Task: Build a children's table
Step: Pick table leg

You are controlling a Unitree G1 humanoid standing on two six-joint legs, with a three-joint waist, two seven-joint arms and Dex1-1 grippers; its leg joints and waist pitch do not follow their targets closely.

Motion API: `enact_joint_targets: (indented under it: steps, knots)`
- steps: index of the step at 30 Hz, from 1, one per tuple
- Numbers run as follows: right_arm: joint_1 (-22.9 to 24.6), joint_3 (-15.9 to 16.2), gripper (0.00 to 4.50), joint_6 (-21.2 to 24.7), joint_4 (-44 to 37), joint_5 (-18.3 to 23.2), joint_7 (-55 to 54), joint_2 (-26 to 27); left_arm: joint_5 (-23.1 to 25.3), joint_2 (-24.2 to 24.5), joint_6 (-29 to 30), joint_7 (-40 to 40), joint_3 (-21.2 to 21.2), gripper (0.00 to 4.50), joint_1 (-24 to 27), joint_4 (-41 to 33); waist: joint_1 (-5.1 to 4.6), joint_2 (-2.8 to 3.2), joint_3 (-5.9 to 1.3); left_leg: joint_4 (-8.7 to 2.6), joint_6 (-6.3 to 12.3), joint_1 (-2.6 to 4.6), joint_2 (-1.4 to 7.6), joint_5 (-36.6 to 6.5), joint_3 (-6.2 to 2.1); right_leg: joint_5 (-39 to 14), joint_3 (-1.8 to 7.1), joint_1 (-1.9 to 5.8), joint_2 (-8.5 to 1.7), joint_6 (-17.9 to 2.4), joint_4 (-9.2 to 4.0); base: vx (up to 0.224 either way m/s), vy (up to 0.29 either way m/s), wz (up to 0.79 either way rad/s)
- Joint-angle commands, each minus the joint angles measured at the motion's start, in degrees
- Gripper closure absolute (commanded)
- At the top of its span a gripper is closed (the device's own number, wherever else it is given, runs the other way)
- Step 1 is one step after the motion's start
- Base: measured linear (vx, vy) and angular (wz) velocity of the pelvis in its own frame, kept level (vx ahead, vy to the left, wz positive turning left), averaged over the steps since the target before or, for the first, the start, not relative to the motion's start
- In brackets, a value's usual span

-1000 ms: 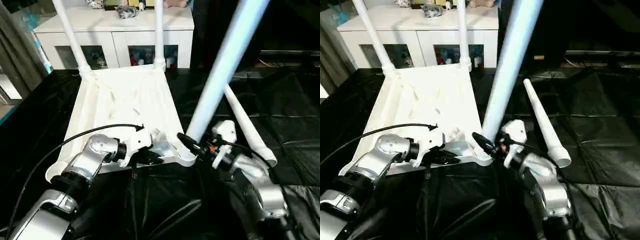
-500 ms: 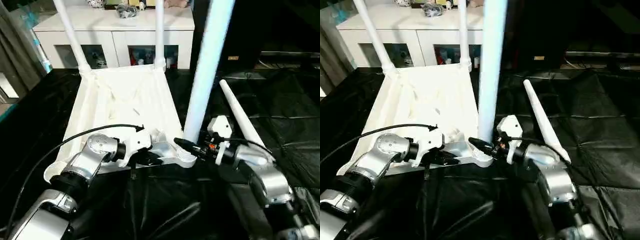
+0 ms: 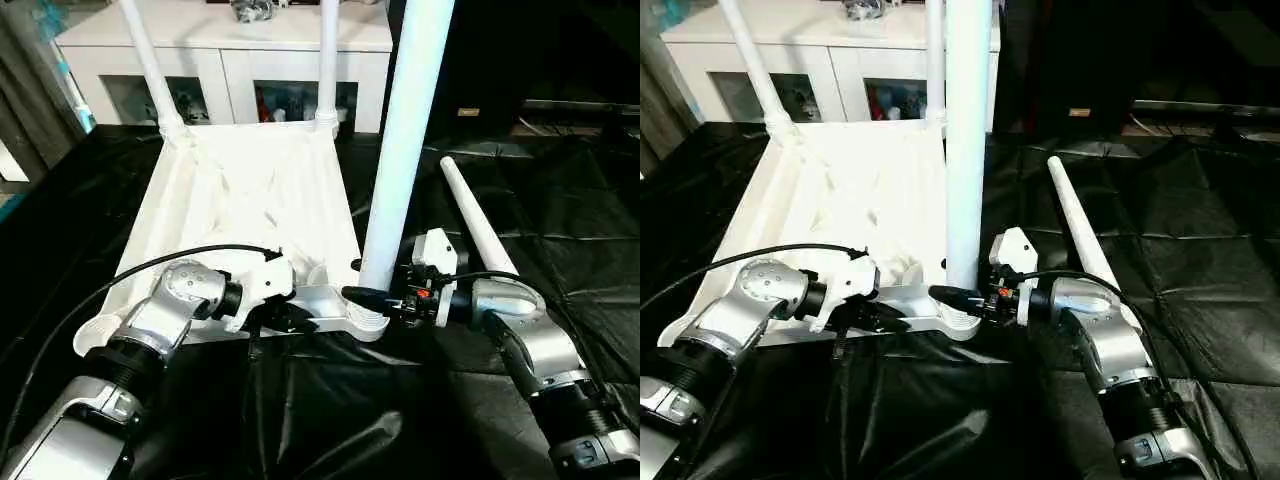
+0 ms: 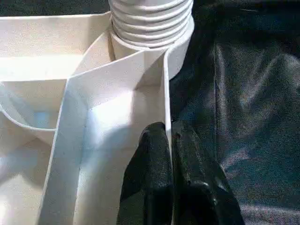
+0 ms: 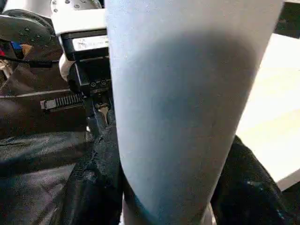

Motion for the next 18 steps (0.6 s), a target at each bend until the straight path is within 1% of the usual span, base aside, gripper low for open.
enact_joint_targets:
  steps: [1,2,3,4,5,6,8,9,10,11,12,13,14,15,16,17,18]
  knots:
    - [2.67,3.0,2.61,2.17,4.68,-2.96,-0.24,-0.18,-0.68,1.15,-0.18,-0.09,2.17,4.5,-1.25,-2.89,0.12,-0.25,-2.17,-4.56,1.67,1.37,4.19,-17.68,-2.21,-15.93,3.28,0.9,-5.83,-13.01,-5.8,0.0,0.0,0.0]
    - [2.9,1.65,2.61,1.76,4.08,-2.87,-3.36,0.99,-0.19,0.92,-0.26,1.77,2.68,4.5,-1.49,-2.9,0.08,-0.22,-2.13,-4.63,1.46,1.36,4.24,-17.85,-2.25,-16.41,3.31,0.86,-5.86,-12.86,-5.81,0.0,0.0,0.0]
    - [3.05,0.73,2.61,1.72,3.69,-2.8,-5.58,1.76,0.2,0.69,-0.31,3.22,3.03,4.5,-1.72,-2.72,0.03,-0.07,-2.04,-4.76,1.0,1.5,4.28,-18.78,-2.28,-17.79,3.41,0.65,-5.85,-12.5,-5.97,0.0,0.0,0.0]
    - [3.12,0.01,2.61,1.89,3.49,-2.93,-7.55,2.35,0.64,0.48,0.04,4.52,3.29,4.5,-1.98,-2.62,0.04,-0.12,-2.03,-4.79,0.69,1.61,4.26,-19.24,-2.3,-18.49,3.4,0.57,-5.87,-12.34,-6.09,0.0,0.0,0.0]
    - [3.18,-0.21,2.61,1.99,3.38,-3.01,-8.25,2.55,0.8,0.42,0.21,4.98,3.38,4.5,-2.04,-2.64,-0.09,0.02,-1.96,-4.94,0.05,1.58,4.28,-19.64,-2.48,-19.13,3.36,0.61,-5.87,-12.15,-6.05,0.0,0.0,0.0]
    - [3.54,-0.75,2.61,2.54,2.81,-3.62,-11.04,3.16,1.85,0.28,1.17,7.22,3.55,4.5,-2.37,-2.83,-0.23,-0.03,-1.83,-5.1,-0.44,1.53,4.3,-20.24,-2.48,-19.53,3.35,0.56,-5.76,-11.83,-6.09,0.0,0.0,0.0]
    - [4.0,-1.08,2.61,3.05,2.15,-4.22,-13.37,3.7,2.33,0.03,2.91,8.91,3.77,4.5,-2.63,-3.41,-0.25,-0.04,-1.75,-5.14,-0.77,1.63,4.33,-20.82,-2.52,-20.19,3.43,0.45,-5.83,-11.61,-6.2,0.0,0.0,0.0]
    - [4.37,-1.23,2.61,3.4,1.66,-4.52,-14.64,4.06,2.27,-0.2,4.39,9.72,4.03,4.5,-2.67,-4.03,-0.25,0.46,-1.6,-5.23,-1.17,1.64,4.29,-21.04,-2.58,-20.09,3.46,0.35,-5.86,-11.56,-6.13,0.0,0.0,0.0]
    - [5.14,-1.93,2.61,5.14,0.92,-5.13,-18.9,5.61,1.53,-1.17,8.79,11.66,4.89,4.5,-2.81,-6.53,-0.35,0.27,-1.62,-5.35,-1.23,1.61,4.33,-21.17,-2.51,-19.65,3.45,0.41,-5.74,-11.55,-6.19,0.0,0.0,0.0]
    - [5.3,-2.05,2.61,5.35,0.82,-5.2,-19.61,5.92,1.41,-1.31,9.61,11.97,4.98,4.5,-2.8,-7.1,-0.35,0.29,-1.72,-5.51,-1.51,1.63,4.4,-20.46,-2.54,-17.55,3.41,0.47,-5.66,-11.91,-5.92,0.0,0.0,0.0]
    - [5.48,-2.19,2.61,5.68,0.75,-5.41,-20.8,6.42,1.35,-1.53,10.82,12.51,5.08,4.5,-2.77,-7.96,-0.48,0.3,-1.72,-5.57,-1.29,1.4,4.19,-19.73,-2.51,-16.4,3.26,0.66,-5.58,-11.93,-5.94,0.0,0.0,0.0]
    - [5.53,-2.17,2.61,6.37,1.52,-7.11,-25.25,8.14,2.03,-2.34,14.3,14.79,5.04,4.5,-2.53,-10.65,-0.45,0.95,-1.63,-5.6,-1.38,1.3,4.18,-19.51,-2.56,-15.91,3.29,0.7,-5.71,-11.94,-5.8,0.0,0.0,0.0]
    - [5.51,-2.07,2.61,6.48,1.82,-7.79,-26.95,8.76,2.37,-2.67,15.42,15.71,5.03,4.5,-2.38,-11.56,-0.7,0.55,-1.64,-5.53,-1.32,1.08,4.07,-18.54,-2.53,-14.64,3.23,0.81,-5.61,-12.01,-5.83,0.0,0.0,0.0]
    - [5.48,-2.01,2.61,6.58,2.07,-8.23,-28.24,9.29,2.67,-3.02,16.49,16.6,5.06,4.5,-2.22,-12.38,-0.82,0.85,-1.66,-5.54,-1.1,0.73,3.92,-17.62,-2.68,-13.88,3.04,1.15,-5.6,-11.79,-5.67,0.0,0.0,0.0]
    - [5.48,-2.01,2.61,6.58,2.07,-8.23,-28.24,9.29,2.67,-3.02,16.49,16.6,5.06,4.5,-2.22,-12.38,-0.9,0.74,-1.66,-5.54,-0.96,0.78,3.94,-17.61,-2.59,-13.58,3.04,1.1,-5.54,-11.69,-5.83,0.0,0.0,0.0]
    - [4.74,-2.32,2.61,6.81,3.49,-9.01,-31.67,10.66,3.32,-4.27,19.3,19.0,5.23,4.5,-2.03,-13.91,-0.92,0.8,-1.74,-5.4,-0.76,1.02,3.96,-17.43,-2.52,-12.41,3.12,0.96,-5.48,-11.85,-5.79,0.0,0.0,0.0]
    - [3.26,-3.07,2.61,7.64,6.08,-9.75,-36.94,12.77,4.43,-6.7,24.16,23.3,5.72,4.5,-1.83,-16.0,-0.99,1.04,-1.59,-5.32,-1.04,1.36,4.03,-17.79,-2.46,-11.27,3.16,0.62,-5.45,-12.83,-5.79,0.0,0.0,0.0]
